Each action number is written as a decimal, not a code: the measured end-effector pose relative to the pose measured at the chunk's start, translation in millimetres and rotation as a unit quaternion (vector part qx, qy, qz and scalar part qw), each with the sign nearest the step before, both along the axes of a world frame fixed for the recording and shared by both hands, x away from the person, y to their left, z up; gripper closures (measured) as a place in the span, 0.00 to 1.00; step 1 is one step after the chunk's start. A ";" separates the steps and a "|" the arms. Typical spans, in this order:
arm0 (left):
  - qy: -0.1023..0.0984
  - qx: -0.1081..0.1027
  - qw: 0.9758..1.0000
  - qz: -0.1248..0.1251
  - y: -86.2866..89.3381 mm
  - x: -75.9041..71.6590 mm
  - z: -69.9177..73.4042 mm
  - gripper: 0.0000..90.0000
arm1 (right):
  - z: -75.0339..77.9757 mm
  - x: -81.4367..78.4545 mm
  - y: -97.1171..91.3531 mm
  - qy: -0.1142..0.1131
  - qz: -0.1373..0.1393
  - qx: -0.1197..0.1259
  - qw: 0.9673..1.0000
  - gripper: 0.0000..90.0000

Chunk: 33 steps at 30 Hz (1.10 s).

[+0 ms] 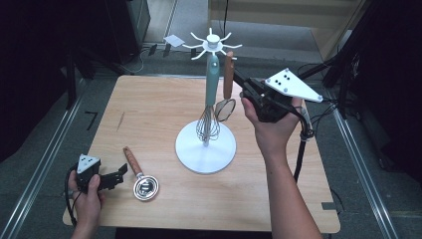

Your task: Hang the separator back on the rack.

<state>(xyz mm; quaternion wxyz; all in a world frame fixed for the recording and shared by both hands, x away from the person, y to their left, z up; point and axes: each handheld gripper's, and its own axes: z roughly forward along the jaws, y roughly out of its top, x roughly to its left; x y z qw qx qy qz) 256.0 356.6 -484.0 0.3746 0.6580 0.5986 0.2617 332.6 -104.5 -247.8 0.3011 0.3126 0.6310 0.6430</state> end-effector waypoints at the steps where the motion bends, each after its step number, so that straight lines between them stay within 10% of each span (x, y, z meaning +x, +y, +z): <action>1: 0.000 0.000 1.000 0.000 0.0 0.0 0.0 0.00 | 0.5 -0.5 0.4 -0.001 0.001 0.000 1.000 1.00; 33: -0.001 0.001 1.000 -0.001 -0.4 0.1 -0.1 0.00 | 4.7 -19.4 22.7 -0.021 0.038 -0.020 0.999 1.00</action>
